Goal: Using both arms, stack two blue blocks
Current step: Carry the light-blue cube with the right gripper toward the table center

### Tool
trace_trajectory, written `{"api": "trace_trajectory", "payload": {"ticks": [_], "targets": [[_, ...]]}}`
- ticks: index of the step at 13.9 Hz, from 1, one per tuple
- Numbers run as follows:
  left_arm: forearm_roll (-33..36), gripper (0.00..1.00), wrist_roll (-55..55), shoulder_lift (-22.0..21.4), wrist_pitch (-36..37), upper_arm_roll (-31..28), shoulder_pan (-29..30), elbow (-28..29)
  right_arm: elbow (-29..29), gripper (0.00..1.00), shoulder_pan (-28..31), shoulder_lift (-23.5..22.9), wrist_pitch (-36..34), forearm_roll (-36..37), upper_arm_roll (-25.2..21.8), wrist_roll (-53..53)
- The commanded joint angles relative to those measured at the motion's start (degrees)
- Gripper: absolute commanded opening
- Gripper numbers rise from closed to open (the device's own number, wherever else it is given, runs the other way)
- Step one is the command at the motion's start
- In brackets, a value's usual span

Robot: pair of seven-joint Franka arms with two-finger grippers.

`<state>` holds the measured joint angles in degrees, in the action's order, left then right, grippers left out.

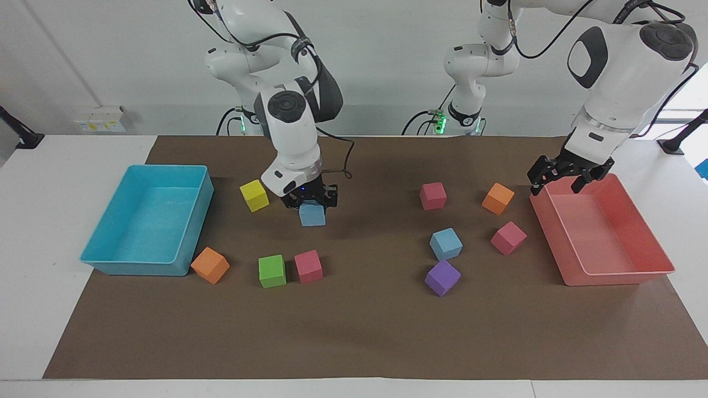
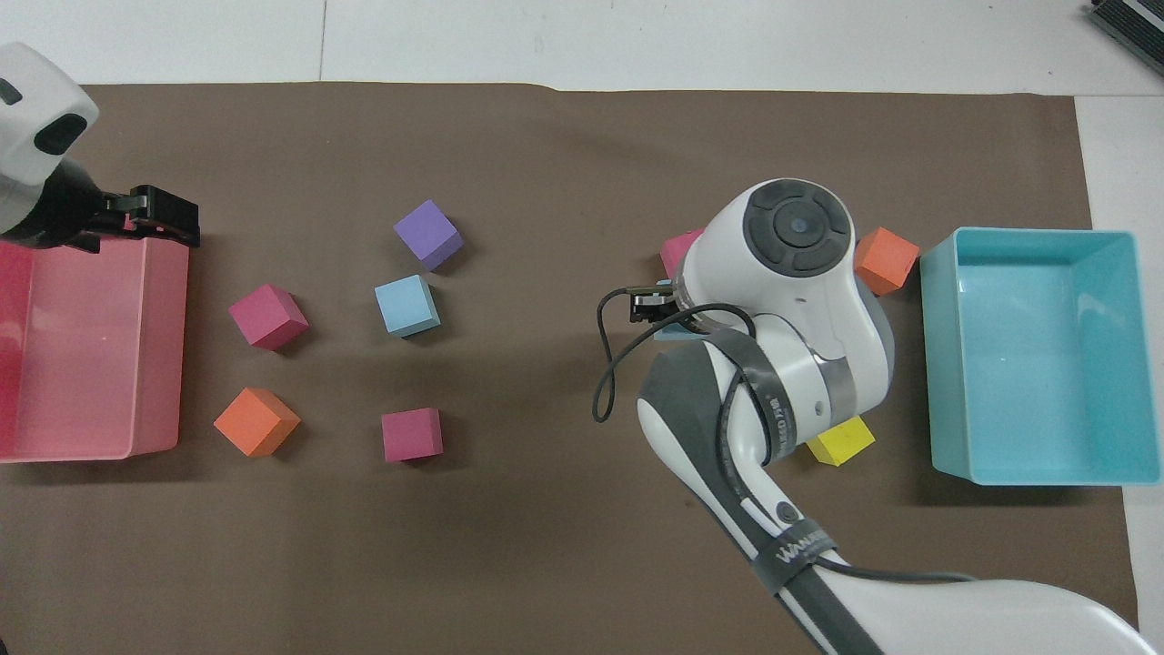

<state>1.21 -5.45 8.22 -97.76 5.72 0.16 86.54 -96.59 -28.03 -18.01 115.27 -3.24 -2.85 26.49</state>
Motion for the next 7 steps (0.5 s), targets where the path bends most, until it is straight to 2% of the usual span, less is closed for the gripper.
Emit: {"api": "trace_trajectory", "payload": {"ticks": [1, 4, 7], "targets": [[-0.77, 1.00, 0.44, 0.30, 1.08, 0.35, 0.64, -0.76, 9.57, 0.00, -2.28, -7.73, -2.95, 0.96, -0.06, 3.99], [-0.77, 1.00, 0.44, 0.30, 1.08, 0.35, 0.64, -0.68, 11.94, 0.00, -6.50, -12.12, -0.76, 1.39, -0.06, 6.46], [-0.77, 1.00, 0.44, 0.30, 1.08, 0.35, 0.64, -0.68, 12.30, 0.00, -7.74, -14.85, 2.94, 0.96, 0.03, 6.47]]}}
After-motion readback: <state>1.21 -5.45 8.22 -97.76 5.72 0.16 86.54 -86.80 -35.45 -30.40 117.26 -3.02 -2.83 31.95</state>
